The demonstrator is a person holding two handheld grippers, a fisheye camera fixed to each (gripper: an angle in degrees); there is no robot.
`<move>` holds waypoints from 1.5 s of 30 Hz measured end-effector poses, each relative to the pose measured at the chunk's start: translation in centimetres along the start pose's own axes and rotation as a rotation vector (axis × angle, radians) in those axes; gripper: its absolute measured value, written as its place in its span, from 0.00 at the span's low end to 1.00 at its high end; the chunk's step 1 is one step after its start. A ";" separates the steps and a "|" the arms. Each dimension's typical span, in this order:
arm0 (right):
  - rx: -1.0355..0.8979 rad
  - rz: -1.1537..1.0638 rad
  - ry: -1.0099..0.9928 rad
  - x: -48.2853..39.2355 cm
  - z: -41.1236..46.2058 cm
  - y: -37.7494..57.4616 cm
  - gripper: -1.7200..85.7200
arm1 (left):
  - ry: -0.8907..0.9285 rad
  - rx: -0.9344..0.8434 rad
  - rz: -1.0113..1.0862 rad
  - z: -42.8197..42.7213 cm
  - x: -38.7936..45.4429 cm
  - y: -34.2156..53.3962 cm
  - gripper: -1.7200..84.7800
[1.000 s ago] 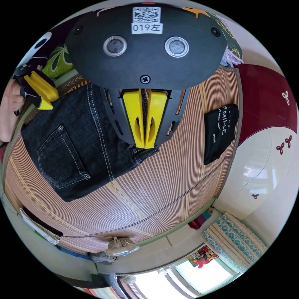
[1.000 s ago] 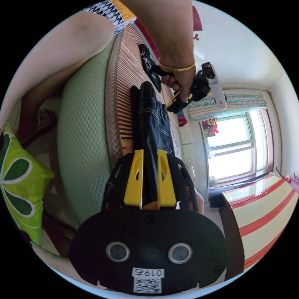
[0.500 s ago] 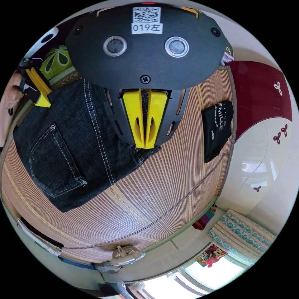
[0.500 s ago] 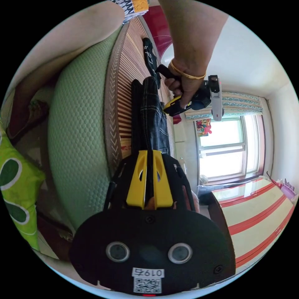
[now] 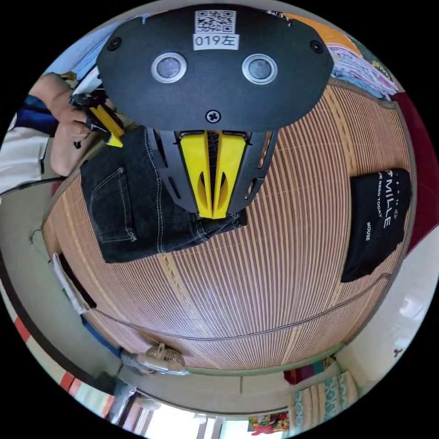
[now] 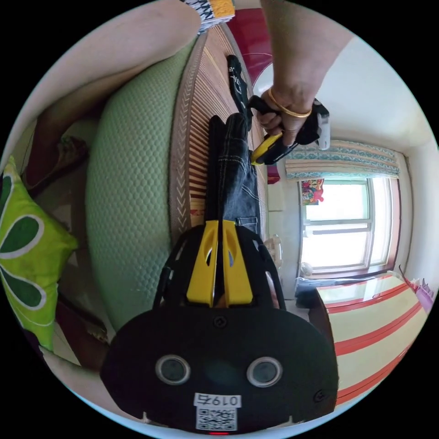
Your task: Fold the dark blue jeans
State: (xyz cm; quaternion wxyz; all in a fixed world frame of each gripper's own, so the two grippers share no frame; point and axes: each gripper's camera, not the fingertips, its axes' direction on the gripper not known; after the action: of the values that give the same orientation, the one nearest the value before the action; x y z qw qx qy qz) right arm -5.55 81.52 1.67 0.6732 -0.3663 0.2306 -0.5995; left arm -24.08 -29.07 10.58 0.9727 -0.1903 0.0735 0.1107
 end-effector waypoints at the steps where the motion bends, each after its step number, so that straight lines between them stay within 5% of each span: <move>1: 0.005 0.023 0.023 0.2 -0.1 0.2 0.02 | -0.039 0.016 0.036 -0.1 0.4 0.3 0.03; 9: 0.014 0.091 0.138 2.2 -2.8 2.2 0.08 | -0.329 0.055 0.165 -0.4 3.7 1.6 0.03; 16: -0.170 0.153 0.075 5.4 -2.1 8.0 0.11 | -0.118 0.180 0.161 -5.2 3.1 2.9 0.03; 22: -0.264 0.111 0.061 4.9 1.8 8.0 0.10 | -0.281 0.124 0.280 -5.3 5.5 3.7 0.03; 28: -0.241 0.126 0.026 5.3 1.7 7.2 0.10 | 0.151 0.107 0.357 -3.9 6.8 4.7 0.03; 45: -0.333 0.014 0.023 3.5 4.5 4.5 0.02 | 0.104 0.080 0.361 0.3 6.2 2.1 0.03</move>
State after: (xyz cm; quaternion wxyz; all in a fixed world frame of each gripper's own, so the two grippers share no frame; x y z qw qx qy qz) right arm 1.31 79.14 1.44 0.6046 -0.4646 0.3370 -0.5523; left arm -18.54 -25.90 8.94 0.9387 -0.1406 0.1609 0.2705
